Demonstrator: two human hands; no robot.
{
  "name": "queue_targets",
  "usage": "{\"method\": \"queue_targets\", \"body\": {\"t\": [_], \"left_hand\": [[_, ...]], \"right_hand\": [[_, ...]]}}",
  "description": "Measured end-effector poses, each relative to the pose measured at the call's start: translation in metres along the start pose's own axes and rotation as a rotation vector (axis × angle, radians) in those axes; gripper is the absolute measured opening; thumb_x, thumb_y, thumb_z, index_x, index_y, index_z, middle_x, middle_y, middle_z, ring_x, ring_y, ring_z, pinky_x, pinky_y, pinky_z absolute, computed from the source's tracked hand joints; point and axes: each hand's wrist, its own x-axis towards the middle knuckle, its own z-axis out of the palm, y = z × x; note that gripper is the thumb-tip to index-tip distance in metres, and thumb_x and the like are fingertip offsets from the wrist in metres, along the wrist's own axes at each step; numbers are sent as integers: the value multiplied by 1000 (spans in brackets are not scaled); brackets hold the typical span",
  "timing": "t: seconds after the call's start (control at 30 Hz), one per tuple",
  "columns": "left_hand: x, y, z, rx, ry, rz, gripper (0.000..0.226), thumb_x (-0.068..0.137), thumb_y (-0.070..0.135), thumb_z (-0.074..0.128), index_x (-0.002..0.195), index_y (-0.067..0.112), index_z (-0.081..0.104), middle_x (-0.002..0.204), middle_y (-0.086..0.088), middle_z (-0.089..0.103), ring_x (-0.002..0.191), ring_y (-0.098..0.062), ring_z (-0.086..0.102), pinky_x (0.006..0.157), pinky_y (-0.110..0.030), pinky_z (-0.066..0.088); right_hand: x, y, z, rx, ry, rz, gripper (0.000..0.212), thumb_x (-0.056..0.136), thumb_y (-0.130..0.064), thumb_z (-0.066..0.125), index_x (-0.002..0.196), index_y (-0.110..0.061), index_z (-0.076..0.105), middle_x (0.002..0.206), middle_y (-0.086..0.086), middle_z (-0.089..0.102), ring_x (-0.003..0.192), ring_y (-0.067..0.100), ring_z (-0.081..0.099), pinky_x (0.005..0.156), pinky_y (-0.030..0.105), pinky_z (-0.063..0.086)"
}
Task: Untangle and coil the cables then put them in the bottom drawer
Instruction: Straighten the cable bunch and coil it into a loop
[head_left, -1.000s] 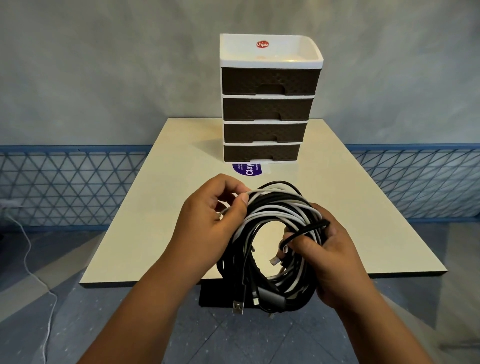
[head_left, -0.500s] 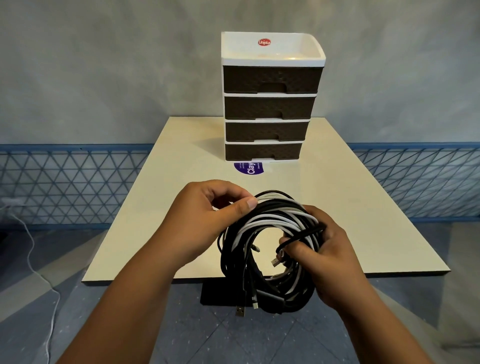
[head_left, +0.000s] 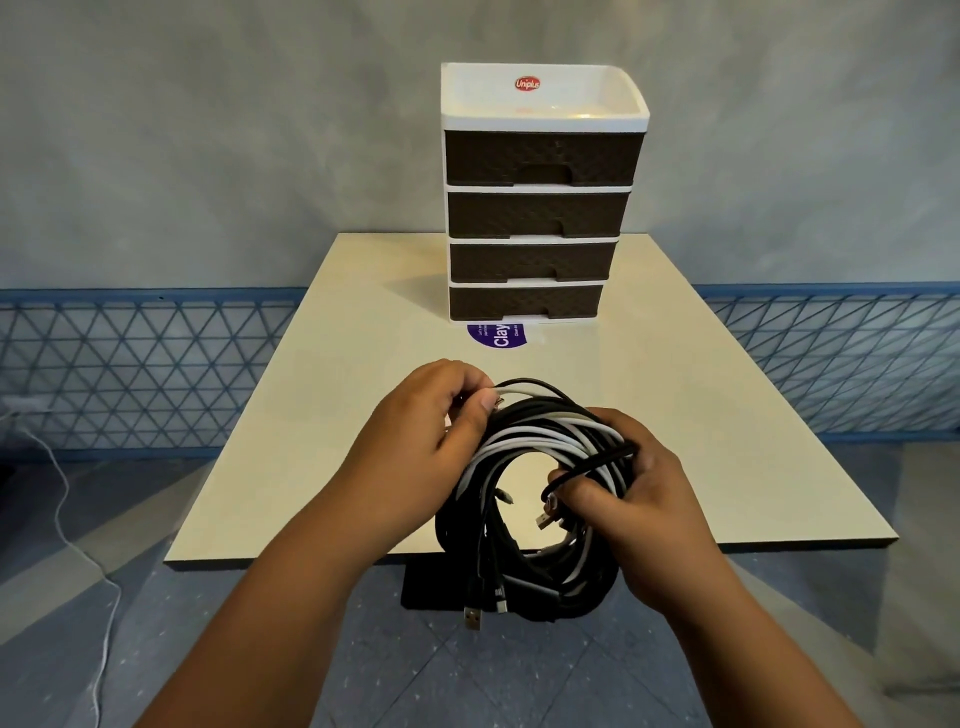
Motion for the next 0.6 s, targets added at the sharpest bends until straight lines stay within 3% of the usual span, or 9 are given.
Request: {"method": "queue_targets", "body": {"t": [0.13,0.3,0.47,0.6], "left_hand": [[2,-1,5,-459,-43,-236,18,100,26,51,99,18,67,87,3,69,79,-9,61,75,-24,48],[3,-1,6,-781,-80,-363,21,97,17,52,104,2,65,91,-8,66,83,-13,59,78,-23,47],[3,2,7,-851,-39,-373,28,94,25,53,100,0,66,89,-5,70,83,-13,62,70,-21,54],[3,3,6,-830,-68,-372,41,94,30,51,102,-8,60,90,-10,66,86,-20,59,78,-28,50]], "right_hand": [[2,2,-1,24,1,19,38,70,-3,64,106,-15,65,83,5,72,73,22,70,66,33,54],[1,4,-2,13,2,14,39,71,-3,65,106,-18,66,83,5,72,73,22,70,67,34,54],[3,4,1,62,27,12,36,71,-1,64,103,-18,67,76,4,70,67,20,68,63,30,54],[5,4,2,96,45,7,36,71,0,64,98,-23,70,73,4,69,64,19,67,61,29,54]]}}
